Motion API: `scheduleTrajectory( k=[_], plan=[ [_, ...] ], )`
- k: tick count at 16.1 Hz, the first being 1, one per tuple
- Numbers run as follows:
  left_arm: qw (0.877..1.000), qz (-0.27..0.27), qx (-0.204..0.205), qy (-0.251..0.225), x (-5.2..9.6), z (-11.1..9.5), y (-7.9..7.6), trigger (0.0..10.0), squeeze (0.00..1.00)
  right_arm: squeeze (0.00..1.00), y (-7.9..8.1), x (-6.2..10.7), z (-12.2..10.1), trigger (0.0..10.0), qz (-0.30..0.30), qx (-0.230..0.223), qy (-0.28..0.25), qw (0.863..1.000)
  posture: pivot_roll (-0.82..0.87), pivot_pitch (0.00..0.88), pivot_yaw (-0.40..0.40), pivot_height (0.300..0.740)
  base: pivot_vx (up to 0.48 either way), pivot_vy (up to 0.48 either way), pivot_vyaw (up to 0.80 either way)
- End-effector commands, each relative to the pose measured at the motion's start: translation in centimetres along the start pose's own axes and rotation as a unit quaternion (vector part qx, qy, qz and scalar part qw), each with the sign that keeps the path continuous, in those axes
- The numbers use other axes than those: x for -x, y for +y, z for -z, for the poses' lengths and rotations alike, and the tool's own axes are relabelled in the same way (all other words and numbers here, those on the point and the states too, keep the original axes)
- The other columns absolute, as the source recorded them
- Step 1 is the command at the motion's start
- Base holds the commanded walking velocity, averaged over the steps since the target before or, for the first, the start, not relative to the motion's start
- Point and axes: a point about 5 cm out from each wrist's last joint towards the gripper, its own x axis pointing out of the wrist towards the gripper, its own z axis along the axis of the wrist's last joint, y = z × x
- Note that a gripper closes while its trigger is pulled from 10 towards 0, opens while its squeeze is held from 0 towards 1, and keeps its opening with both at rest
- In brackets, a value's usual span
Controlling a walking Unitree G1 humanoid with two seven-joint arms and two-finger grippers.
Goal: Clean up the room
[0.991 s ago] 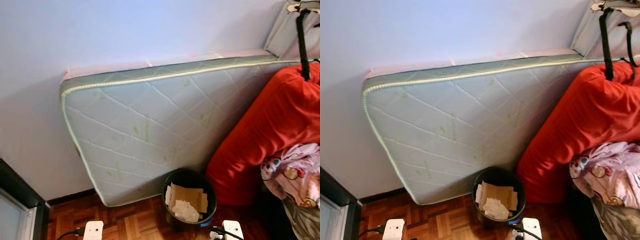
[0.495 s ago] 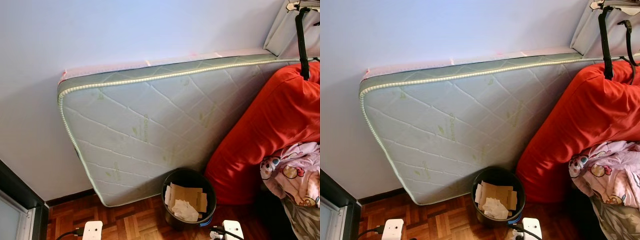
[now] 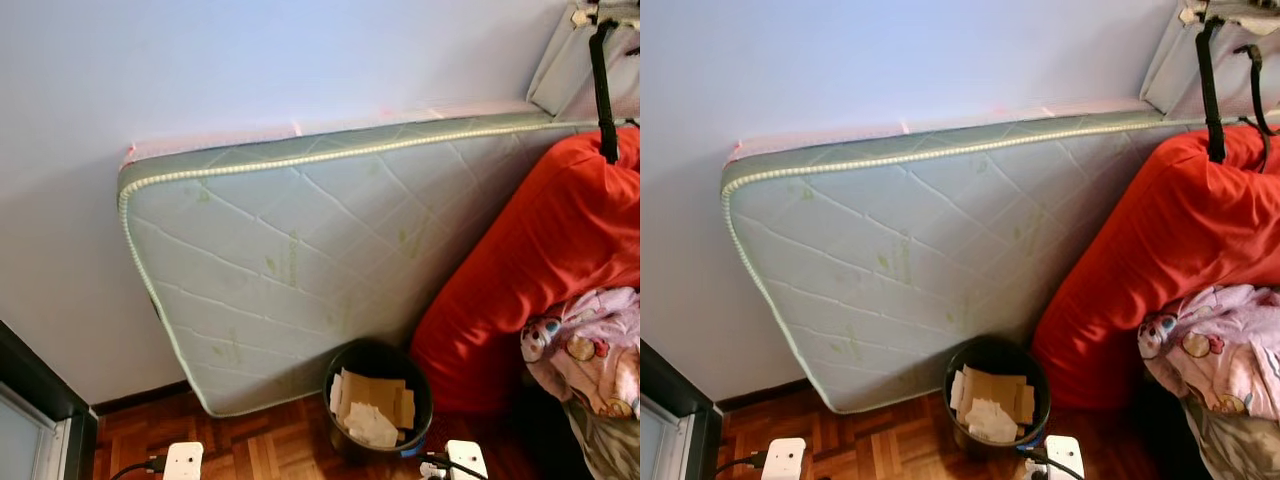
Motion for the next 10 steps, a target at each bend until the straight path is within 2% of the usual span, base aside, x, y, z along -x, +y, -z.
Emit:
scheduleTrajectory(
  k=[1,8,10],
  plan=[
    [1.0,0.0,0.003,0.011,0.05,0.41,-0.07,10.0,0.0,0.0,-0.18,-0.01,-0.25,10.0,0.004,-0.004,-0.005,1.0,0.07,0.0,-0.082,0.711,0.27,0.0,0.0],
    [1.0,0.001,0.003,0.012,0.08,0.51,-0.11,10.0,0.0,0.0,-0.21,0.0,-0.24,10.0,0.004,-0.003,-0.005,1.0,0.07,0.0,-0.083,0.711,0.299,0.0,0.0],
    [1.0,0.0,0.004,0.013,0.08,0.53,-0.01,10.0,0.0,0.0,-0.19,-0.01,-0.24,10.0,0.004,-0.003,-0.005,1.0,0.07,0.0,-0.083,0.711,0.154,0.0,0.0]
  ],
)
